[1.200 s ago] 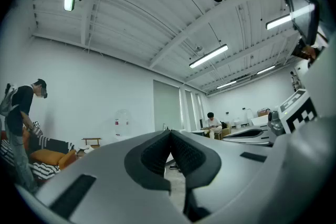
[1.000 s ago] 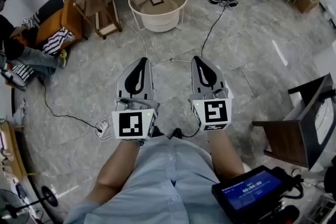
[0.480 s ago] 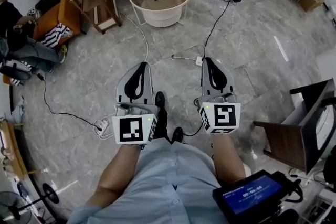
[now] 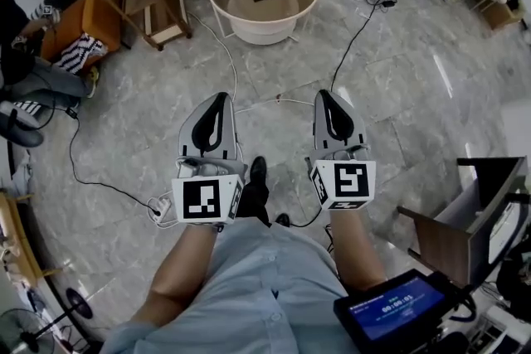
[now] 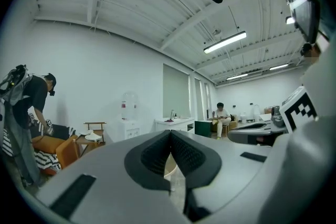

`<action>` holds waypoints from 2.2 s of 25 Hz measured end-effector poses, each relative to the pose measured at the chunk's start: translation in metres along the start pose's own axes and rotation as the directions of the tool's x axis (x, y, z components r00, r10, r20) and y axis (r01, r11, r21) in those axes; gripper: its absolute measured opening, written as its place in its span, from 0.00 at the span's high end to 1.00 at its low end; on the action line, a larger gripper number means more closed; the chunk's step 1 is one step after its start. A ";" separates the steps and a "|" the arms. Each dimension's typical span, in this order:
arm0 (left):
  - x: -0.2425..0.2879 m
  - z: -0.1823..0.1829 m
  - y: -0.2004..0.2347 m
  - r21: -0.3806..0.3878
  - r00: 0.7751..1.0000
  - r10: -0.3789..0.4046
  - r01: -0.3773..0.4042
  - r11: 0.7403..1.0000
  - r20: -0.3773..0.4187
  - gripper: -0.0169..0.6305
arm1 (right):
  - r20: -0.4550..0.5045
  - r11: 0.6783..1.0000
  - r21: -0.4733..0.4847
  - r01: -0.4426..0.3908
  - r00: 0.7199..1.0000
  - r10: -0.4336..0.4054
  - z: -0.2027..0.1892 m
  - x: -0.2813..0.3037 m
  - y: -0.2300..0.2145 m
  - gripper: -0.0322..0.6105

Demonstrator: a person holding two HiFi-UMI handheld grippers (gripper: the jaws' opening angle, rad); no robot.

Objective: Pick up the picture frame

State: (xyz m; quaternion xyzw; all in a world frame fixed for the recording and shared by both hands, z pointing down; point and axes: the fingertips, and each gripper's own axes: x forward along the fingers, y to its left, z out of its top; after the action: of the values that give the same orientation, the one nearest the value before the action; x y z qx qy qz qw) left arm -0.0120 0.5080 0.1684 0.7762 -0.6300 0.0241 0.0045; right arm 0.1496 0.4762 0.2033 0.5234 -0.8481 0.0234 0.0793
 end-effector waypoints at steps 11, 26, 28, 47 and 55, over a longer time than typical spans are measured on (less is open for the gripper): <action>0.111 0.019 0.072 0.006 0.999 -0.040 0.040 0.999 0.031 0.96 | 0.032 0.996 -0.033 0.077 0.997 -0.076 0.049 0.111 -0.027 0.93; 0.265 0.005 0.068 0.042 0.997 -0.075 0.075 0.996 -0.015 0.96 | 0.023 0.995 0.016 0.100 0.995 -0.101 0.038 0.231 -0.119 0.93; 0.298 0.000 0.068 0.045 0.997 -0.067 0.069 0.997 -0.028 0.96 | 0.011 0.996 0.019 0.093 0.996 -0.093 0.033 0.258 -0.139 0.93; 0.463 0.048 0.080 0.102 0.996 0.087 -0.087 0.991 0.006 0.96 | 0.080 0.998 0.014 -0.068 0.995 0.067 0.085 0.425 -0.241 0.93; 0.493 0.047 0.114 0.083 0.989 0.144 -0.145 0.986 0.018 0.96 | 0.079 0.993 -0.021 -0.120 0.989 0.121 0.097 0.476 -0.235 0.93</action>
State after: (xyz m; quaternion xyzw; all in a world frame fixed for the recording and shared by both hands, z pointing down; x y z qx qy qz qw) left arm -0.0207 0.0010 0.1398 0.7282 -0.6830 0.0460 -0.0336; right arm 0.1391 -0.0628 0.1731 0.4710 -0.8808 0.0003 0.0479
